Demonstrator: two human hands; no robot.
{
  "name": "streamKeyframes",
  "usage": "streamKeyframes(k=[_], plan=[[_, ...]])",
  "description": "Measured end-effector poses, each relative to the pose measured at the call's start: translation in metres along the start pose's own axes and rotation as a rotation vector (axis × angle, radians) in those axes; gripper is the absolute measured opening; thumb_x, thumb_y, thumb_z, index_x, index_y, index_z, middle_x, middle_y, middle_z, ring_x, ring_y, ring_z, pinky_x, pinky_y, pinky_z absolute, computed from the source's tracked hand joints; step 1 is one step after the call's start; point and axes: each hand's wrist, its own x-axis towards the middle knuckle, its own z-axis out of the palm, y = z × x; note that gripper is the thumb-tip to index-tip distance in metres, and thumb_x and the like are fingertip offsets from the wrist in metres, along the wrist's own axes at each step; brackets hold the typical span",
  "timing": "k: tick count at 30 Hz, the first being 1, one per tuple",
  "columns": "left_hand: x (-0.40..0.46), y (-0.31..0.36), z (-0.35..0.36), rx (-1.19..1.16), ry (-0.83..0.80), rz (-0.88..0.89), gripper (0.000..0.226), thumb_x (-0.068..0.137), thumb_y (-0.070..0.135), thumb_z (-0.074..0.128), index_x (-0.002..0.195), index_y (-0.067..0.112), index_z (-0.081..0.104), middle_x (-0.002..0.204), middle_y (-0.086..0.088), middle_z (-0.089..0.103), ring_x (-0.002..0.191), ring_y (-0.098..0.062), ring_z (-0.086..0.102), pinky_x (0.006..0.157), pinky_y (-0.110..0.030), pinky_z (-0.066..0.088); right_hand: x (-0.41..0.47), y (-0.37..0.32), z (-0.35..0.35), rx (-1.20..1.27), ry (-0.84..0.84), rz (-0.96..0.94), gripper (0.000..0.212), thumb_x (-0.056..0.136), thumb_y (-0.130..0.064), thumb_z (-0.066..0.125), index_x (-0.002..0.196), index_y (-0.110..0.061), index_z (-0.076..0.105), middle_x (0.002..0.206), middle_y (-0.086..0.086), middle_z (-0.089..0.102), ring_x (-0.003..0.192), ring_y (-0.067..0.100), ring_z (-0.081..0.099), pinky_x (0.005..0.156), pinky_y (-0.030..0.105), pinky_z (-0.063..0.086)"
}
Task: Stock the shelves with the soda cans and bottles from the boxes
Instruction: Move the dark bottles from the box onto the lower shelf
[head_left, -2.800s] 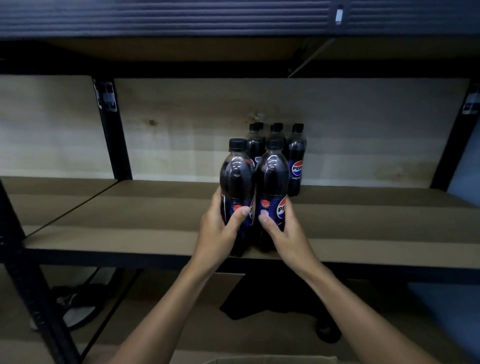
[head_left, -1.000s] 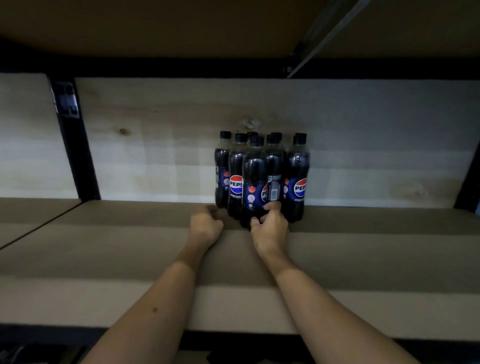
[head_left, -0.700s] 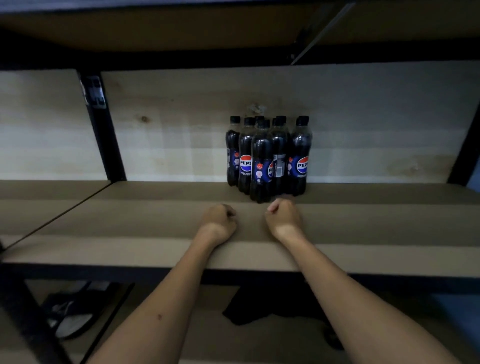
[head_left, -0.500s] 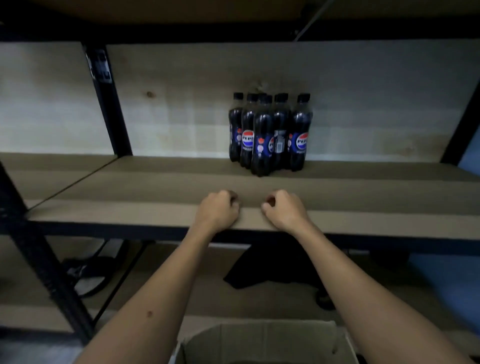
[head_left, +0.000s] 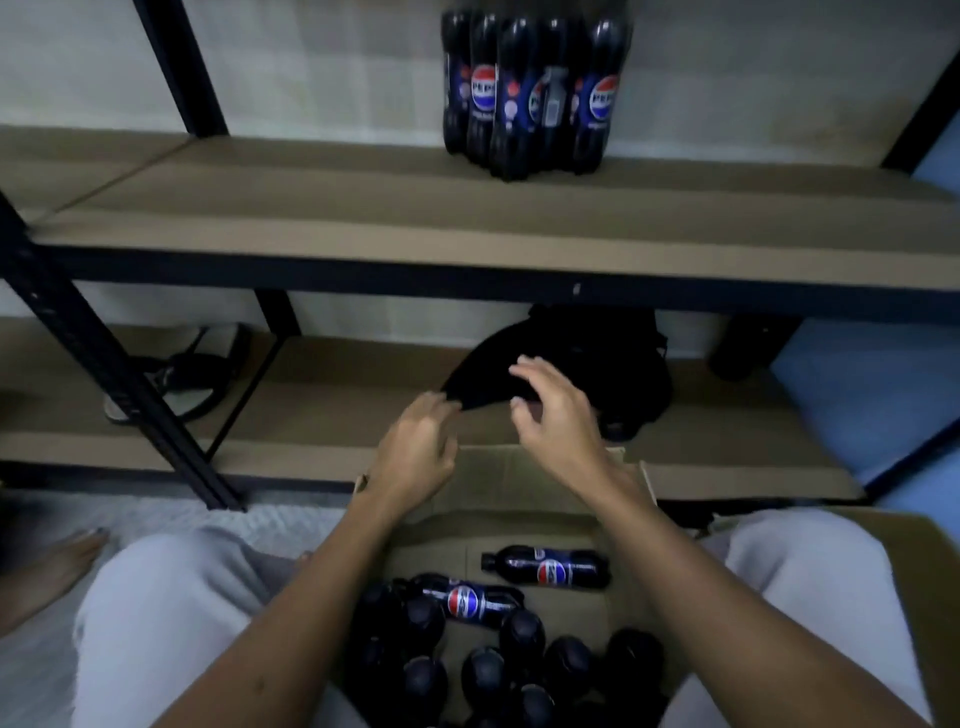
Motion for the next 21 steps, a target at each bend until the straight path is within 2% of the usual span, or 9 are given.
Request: streamKeyframes(k=[2, 4, 7, 9, 11, 13, 14, 17, 21], plan=[[-0.015, -0.016, 0.02, 0.068, -0.343, -0.137, 0.045, 0.09, 0.025, 0.057, 0.135, 0.024, 0.054, 0.132, -0.01, 0.059, 0.122, -0.029, 0.054, 0.1, -0.034, 0.045, -0.025, 0.014, 0.01, -0.026, -0.2, 0.141, 0.037, 0.093, -0.017, 0.061, 0.13, -0.015, 0.06, 0.13, 0.007, 0.063, 0.124, 0.022, 0.055, 0.104, 0.029, 0.042], [-0.029, -0.027, 0.038, 0.087, -0.605, -0.174, 0.045, 0.089, 0.032, 0.061, 0.133, 0.024, 0.056, 0.132, -0.008, 0.06, 0.122, -0.025, 0.055, 0.101, -0.031, 0.044, -0.049, 0.027, 0.022, -0.078, -0.495, 0.294, 0.04, 0.094, -0.024, 0.062, 0.133, -0.02, 0.057, 0.129, 0.004, 0.063, 0.117, 0.02, 0.059, 0.096, 0.03, 0.045], [-0.054, -0.04, 0.056, 0.087, -0.84, -0.239, 0.054, 0.083, 0.04, 0.071, 0.132, 0.02, 0.056, 0.129, -0.003, 0.061, 0.116, -0.021, 0.058, 0.097, -0.026, 0.045, -0.076, 0.047, 0.046, -0.095, -0.852, 0.395, 0.047, 0.088, -0.03, 0.07, 0.132, -0.02, 0.058, 0.132, -0.001, 0.06, 0.12, 0.019, 0.057, 0.098, 0.03, 0.045], [-0.07, -0.047, 0.063, 0.107, -0.97, -0.255, 0.06, 0.074, 0.045, 0.079, 0.127, 0.024, 0.059, 0.124, 0.0, 0.062, 0.111, -0.02, 0.06, 0.091, -0.023, 0.046, -0.093, 0.058, 0.058, -0.131, -0.97, 0.418, 0.053, 0.08, -0.033, 0.078, 0.129, -0.02, 0.061, 0.128, 0.0, 0.062, 0.118, 0.019, 0.059, 0.098, 0.029, 0.046], [-0.085, -0.05, 0.069, 0.098, -1.063, -0.241, 0.056, 0.065, 0.041, 0.085, 0.116, 0.027, 0.066, 0.116, 0.0, 0.069, 0.102, -0.017, 0.064, 0.081, -0.019, 0.048, -0.112, 0.07, 0.069, -0.19, -1.091, 0.455, 0.06, 0.074, -0.031, 0.083, 0.128, -0.02, 0.061, 0.123, 0.002, 0.063, 0.112, 0.021, 0.059, 0.092, 0.027, 0.047], [-0.096, -0.048, 0.075, 0.13, -1.06, -0.216, 0.052, 0.062, 0.034, 0.088, 0.11, 0.024, 0.069, 0.111, -0.001, 0.069, 0.098, -0.018, 0.065, 0.075, -0.017, 0.045, -0.131, 0.084, 0.078, -0.224, -1.151, 0.494, 0.06, 0.07, -0.028, 0.085, 0.125, -0.027, 0.06, 0.118, 0.002, 0.064, 0.106, 0.022, 0.061, 0.088, 0.028, 0.049], [-0.1, -0.048, 0.078, 0.156, -1.017, -0.198, 0.054, 0.062, 0.033, 0.088, 0.112, 0.023, 0.068, 0.112, -0.003, 0.065, 0.1, -0.021, 0.063, 0.077, -0.019, 0.045, -0.138, 0.091, 0.083, -0.238, -1.137, 0.502, 0.061, 0.069, -0.028, 0.086, 0.124, -0.031, 0.06, 0.116, 0.001, 0.064, 0.105, 0.022, 0.061, 0.089, 0.03, 0.051], [-0.11, -0.055, 0.087, 0.217, -0.822, -0.206, 0.044, 0.072, 0.036, 0.079, 0.113, 0.026, 0.067, 0.118, -0.005, 0.06, 0.105, -0.027, 0.061, 0.086, -0.03, 0.05, -0.152, 0.107, 0.092, -0.169, -1.006, 0.544, 0.063, 0.072, -0.032, 0.083, 0.129, -0.041, 0.058, 0.119, -0.003, 0.065, 0.109, 0.02, 0.062, 0.095, 0.032, 0.05], [-0.114, -0.063, 0.097, 0.138, -0.585, -0.274, 0.03, 0.087, 0.031, 0.065, 0.116, 0.028, 0.064, 0.118, -0.006, 0.063, 0.107, -0.032, 0.061, 0.088, -0.036, 0.051, -0.156, 0.114, 0.1, -0.053, -0.811, 0.628, 0.056, 0.079, -0.038, 0.076, 0.132, -0.038, 0.057, 0.123, -0.005, 0.066, 0.115, 0.019, 0.06, 0.097, 0.031, 0.047]])
